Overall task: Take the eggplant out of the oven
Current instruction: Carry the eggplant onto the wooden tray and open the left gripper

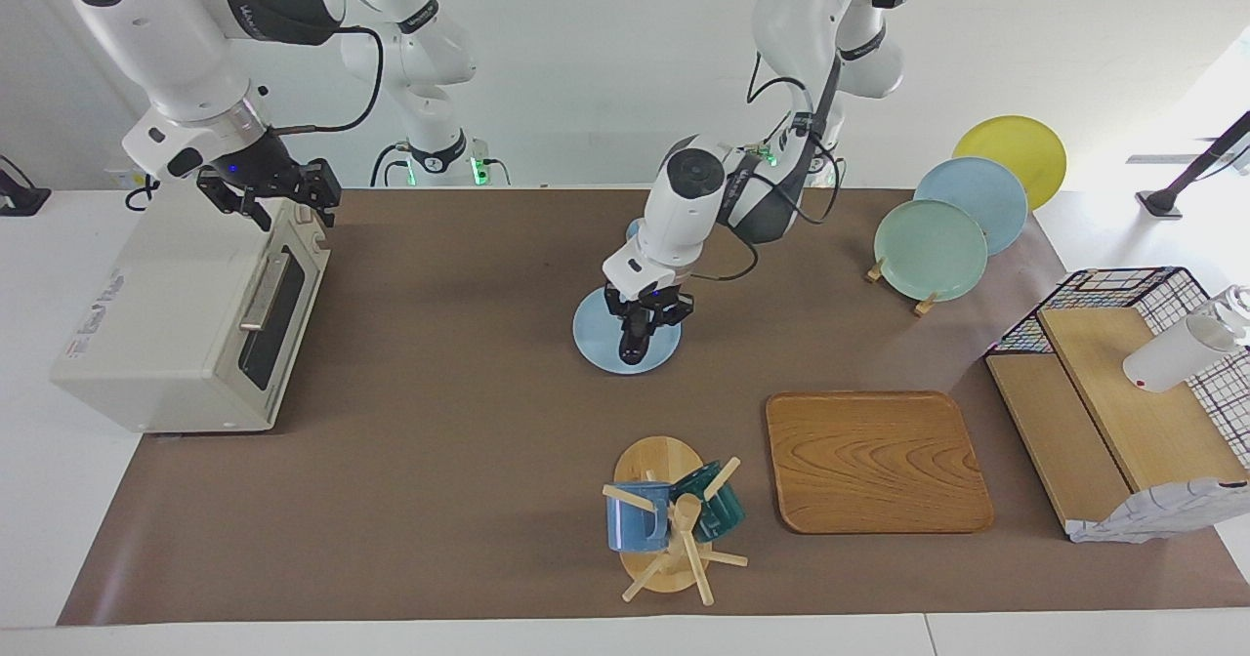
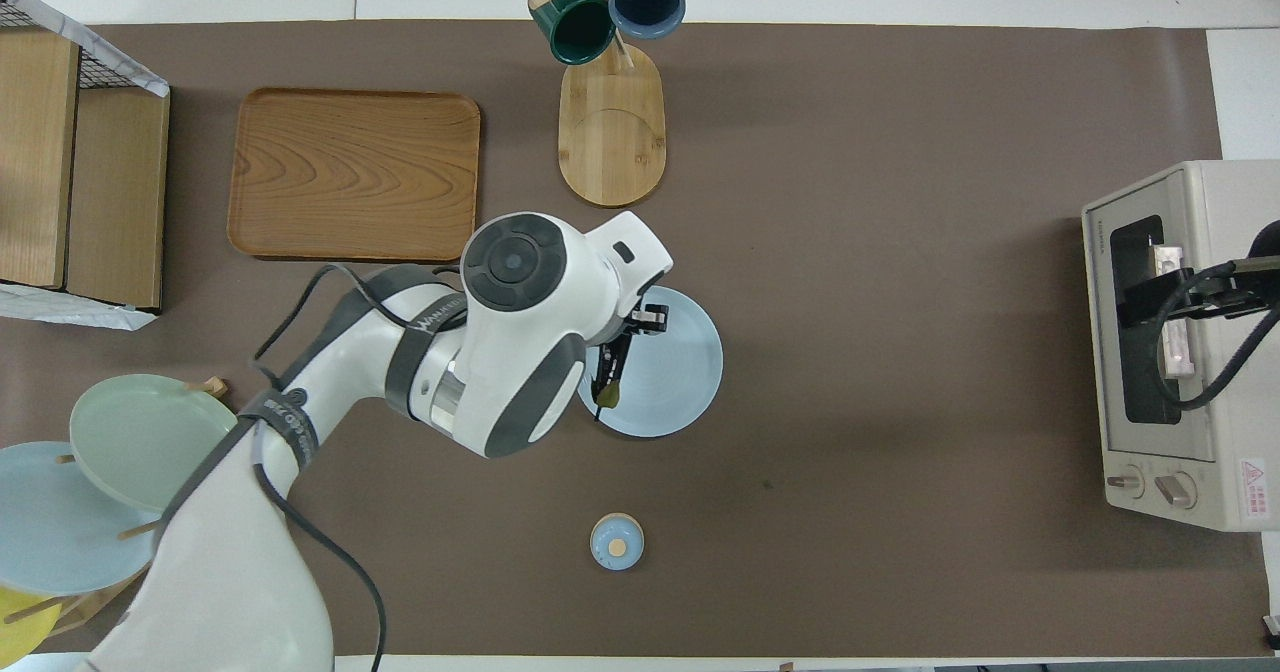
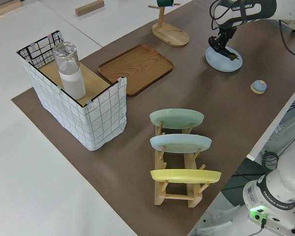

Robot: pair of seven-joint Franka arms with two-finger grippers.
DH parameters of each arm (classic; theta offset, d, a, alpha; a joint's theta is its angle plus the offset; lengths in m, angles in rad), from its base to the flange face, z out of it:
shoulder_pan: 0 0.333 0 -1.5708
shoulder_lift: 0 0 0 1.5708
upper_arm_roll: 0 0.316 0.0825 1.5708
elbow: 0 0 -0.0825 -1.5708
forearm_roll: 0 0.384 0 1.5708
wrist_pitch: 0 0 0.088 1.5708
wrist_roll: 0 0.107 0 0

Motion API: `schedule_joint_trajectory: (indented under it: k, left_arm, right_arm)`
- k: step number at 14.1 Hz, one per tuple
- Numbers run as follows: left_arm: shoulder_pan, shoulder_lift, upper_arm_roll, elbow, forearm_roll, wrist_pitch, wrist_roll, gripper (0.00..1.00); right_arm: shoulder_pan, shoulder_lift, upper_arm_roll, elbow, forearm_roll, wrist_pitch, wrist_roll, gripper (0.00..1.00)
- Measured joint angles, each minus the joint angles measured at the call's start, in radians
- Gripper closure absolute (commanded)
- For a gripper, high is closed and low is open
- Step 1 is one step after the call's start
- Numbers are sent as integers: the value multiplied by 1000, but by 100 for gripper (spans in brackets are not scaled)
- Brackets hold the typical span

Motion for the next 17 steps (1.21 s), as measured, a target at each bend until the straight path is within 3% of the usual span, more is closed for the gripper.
schedule_joint_trajectory:
  k: [3,8,13,17]
  left_arm:
    - [143,-34,10,73,0,-126,97,100]
    - [364,13,15,151,4,-147,263,100]
    - [436,207,15,320,73,-124,312,100]
    - [451,298,15,347,89,-34,342,100]
  right_arm:
    - [38,13,-1,37,1,-44,70,0]
    - [92,52,-12,70,1,-65,148,0]
    - [106,62,-67,95,1,-65,148,0]
    - [105,62,-85,84,1,28,148,0]
